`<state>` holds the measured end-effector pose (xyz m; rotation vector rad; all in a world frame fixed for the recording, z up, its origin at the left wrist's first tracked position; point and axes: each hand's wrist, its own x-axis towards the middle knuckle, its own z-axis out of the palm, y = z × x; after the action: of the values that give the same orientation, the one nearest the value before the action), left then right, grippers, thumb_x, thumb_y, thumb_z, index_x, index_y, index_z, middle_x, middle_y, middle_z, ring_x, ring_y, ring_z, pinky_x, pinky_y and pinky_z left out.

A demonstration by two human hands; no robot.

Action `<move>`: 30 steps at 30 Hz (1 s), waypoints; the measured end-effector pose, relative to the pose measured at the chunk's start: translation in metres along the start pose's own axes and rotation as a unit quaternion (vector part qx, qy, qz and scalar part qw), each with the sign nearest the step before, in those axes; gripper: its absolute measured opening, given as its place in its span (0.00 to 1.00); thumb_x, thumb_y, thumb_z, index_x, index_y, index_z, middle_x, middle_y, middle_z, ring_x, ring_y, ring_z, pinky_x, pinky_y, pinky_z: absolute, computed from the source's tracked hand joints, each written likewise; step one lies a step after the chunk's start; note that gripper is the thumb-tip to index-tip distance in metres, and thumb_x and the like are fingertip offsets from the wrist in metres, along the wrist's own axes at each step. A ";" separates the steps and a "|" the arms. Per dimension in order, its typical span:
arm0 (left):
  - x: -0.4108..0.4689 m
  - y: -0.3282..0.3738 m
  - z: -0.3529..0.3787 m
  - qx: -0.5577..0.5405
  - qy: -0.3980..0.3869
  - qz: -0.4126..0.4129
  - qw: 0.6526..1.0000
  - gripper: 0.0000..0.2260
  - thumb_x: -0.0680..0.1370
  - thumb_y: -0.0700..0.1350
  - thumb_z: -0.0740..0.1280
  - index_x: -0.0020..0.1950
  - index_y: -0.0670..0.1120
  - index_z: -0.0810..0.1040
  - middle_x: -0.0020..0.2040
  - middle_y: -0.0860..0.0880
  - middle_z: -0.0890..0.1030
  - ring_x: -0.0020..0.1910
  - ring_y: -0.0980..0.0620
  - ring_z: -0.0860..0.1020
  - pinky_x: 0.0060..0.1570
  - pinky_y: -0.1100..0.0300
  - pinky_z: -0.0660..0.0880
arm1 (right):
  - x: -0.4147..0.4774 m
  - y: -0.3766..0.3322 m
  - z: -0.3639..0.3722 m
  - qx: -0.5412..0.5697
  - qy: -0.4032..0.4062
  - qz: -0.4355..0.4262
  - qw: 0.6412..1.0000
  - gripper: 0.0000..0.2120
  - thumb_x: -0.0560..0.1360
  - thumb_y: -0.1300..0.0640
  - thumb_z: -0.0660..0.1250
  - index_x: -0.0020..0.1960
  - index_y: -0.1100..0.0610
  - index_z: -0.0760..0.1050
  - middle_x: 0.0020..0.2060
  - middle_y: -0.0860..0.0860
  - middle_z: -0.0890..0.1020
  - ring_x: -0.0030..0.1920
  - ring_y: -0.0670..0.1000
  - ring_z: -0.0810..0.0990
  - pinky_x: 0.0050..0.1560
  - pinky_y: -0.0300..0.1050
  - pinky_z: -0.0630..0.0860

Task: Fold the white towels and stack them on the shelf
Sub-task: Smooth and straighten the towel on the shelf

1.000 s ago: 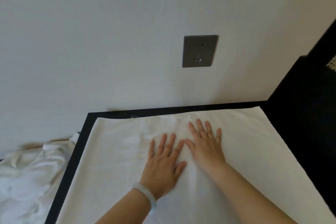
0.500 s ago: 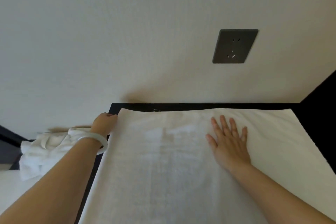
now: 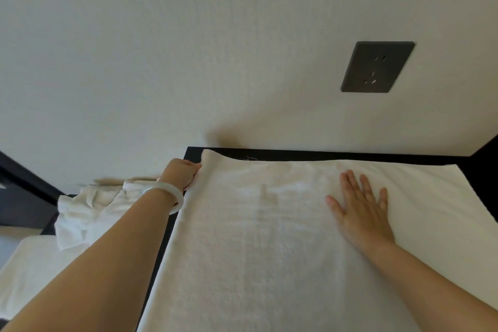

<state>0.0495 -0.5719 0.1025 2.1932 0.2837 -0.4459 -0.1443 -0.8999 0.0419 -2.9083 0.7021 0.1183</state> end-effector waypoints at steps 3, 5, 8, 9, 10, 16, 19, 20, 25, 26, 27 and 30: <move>0.012 -0.005 0.004 0.101 0.106 0.053 0.988 0.12 0.81 0.41 0.60 0.39 0.39 0.70 0.37 0.43 0.72 0.39 0.43 0.70 0.41 0.53 0.65 | 0.001 0.001 0.002 0.000 0.001 -0.006 1.000 0.36 0.78 0.33 0.37 0.81 0.47 0.39 0.80 0.42 0.40 0.79 0.47 0.37 0.77 0.58 0.33; 0.018 -0.009 0.013 0.137 0.127 0.086 0.979 0.09 0.82 0.41 0.57 0.50 0.35 0.70 0.47 0.39 0.74 0.45 0.39 0.73 0.44 0.52 0.65 | 0.001 0.002 0.003 0.000 0.003 -0.009 1.000 0.35 0.78 0.33 0.36 0.81 0.46 0.39 0.80 0.41 0.40 0.79 0.46 0.37 0.77 0.57 0.33; 0.022 -0.017 0.026 0.224 0.143 0.118 0.957 0.10 0.83 0.41 0.55 0.58 0.35 0.69 0.56 0.37 0.73 0.52 0.33 0.76 0.45 0.50 0.65 | 0.001 0.003 0.006 -0.003 0.008 -0.010 1.000 0.35 0.78 0.33 0.37 0.81 0.46 0.39 0.80 0.41 0.41 0.79 0.46 0.36 0.76 0.57 0.32; 0.023 -0.018 0.027 0.222 0.153 0.116 0.956 0.10 0.83 0.41 0.54 0.59 0.35 0.68 0.57 0.37 0.73 0.53 0.33 0.76 0.45 0.50 0.65 | 0.002 0.003 0.006 -0.005 0.008 -0.009 1.000 0.35 0.78 0.33 0.36 0.81 0.46 0.39 0.80 0.41 0.41 0.79 0.46 0.36 0.76 0.57 0.32; 0.023 -0.017 0.026 0.211 0.165 0.107 0.958 0.10 0.83 0.39 0.54 0.59 0.34 0.69 0.58 0.36 0.73 0.53 0.34 0.76 0.45 0.50 0.66 | 0.002 0.003 0.006 -0.006 0.006 -0.009 1.000 0.35 0.78 0.33 0.36 0.81 0.46 0.39 0.80 0.41 0.40 0.79 0.46 0.36 0.76 0.57 0.32; -0.022 -0.025 0.052 0.322 0.231 0.296 0.869 0.18 0.82 0.49 0.57 0.65 0.38 0.71 0.60 0.36 0.74 0.59 0.36 0.72 0.59 0.42 0.69 | -0.001 -0.001 0.000 -0.004 -0.011 -0.005 1.000 0.34 0.79 0.34 0.38 0.81 0.46 0.38 0.80 0.41 0.40 0.79 0.46 0.36 0.76 0.56 0.31; -0.032 -0.044 0.078 0.399 0.064 0.265 0.876 0.30 0.81 0.63 0.40 0.80 0.53 0.48 0.81 0.45 0.49 0.79 0.42 0.47 0.74 0.39 0.44 | 0.001 0.007 -0.013 0.082 -0.009 -0.021 0.996 0.29 0.83 0.39 0.45 0.81 0.46 0.45 0.81 0.43 0.46 0.80 0.45 0.42 0.77 0.52 0.34; -0.026 -0.049 0.081 0.406 0.048 0.250 0.877 0.31 0.78 0.66 0.36 0.80 0.56 0.41 0.81 0.48 0.41 0.79 0.44 0.40 0.73 0.39 0.37 | 0.004 0.018 -0.018 0.105 0.020 -0.015 0.994 0.28 0.83 0.41 0.46 0.81 0.48 0.49 0.81 0.45 0.48 0.80 0.46 0.45 0.77 0.52 0.37; -0.006 -0.055 0.076 0.418 0.075 0.236 0.874 0.32 0.75 0.69 0.34 0.78 0.62 0.37 0.80 0.51 0.38 0.79 0.44 0.38 0.73 0.36 0.38 | 0.022 0.093 -0.022 -0.010 -0.045 0.131 0.990 0.32 0.78 0.32 0.39 0.80 0.39 0.39 0.80 0.46 0.40 0.80 0.54 0.38 0.75 0.67 0.37; -0.004 -0.055 0.076 0.418 0.081 0.234 0.874 0.32 0.75 0.69 0.34 0.78 0.62 0.38 0.80 0.51 0.39 0.79 0.45 0.39 0.73 0.36 0.39 | 0.028 0.102 -0.021 -0.012 -0.063 0.133 0.989 0.33 0.77 0.29 0.39 0.79 0.36 0.37 0.80 0.45 0.38 0.79 0.54 0.37 0.74 0.68 0.36; -0.003 -0.055 0.076 0.418 0.083 0.233 0.874 0.32 0.75 0.69 0.35 0.78 0.62 0.39 0.81 0.52 0.40 0.79 0.45 0.39 0.74 0.37 0.40 | 0.037 0.108 -0.022 -0.010 -0.070 0.130 0.989 0.33 0.75 0.27 0.39 0.78 0.33 0.36 0.80 0.44 0.37 0.79 0.55 0.36 0.73 0.68 0.36; 0.000 -0.045 0.073 0.424 0.065 0.229 0.874 0.31 0.77 0.67 0.38 0.79 0.62 0.39 0.80 0.52 0.40 0.79 0.46 0.39 0.75 0.37 0.41 | 0.063 0.123 -0.032 -0.003 -0.083 0.129 0.988 0.32 0.76 0.27 0.41 0.77 0.32 0.38 0.80 0.45 0.38 0.79 0.56 0.36 0.72 0.70 0.36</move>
<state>0.0176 -0.6025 0.0293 3.0329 -0.4612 -0.1520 -0.1435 -1.0410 0.0510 -2.7566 1.0442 0.3873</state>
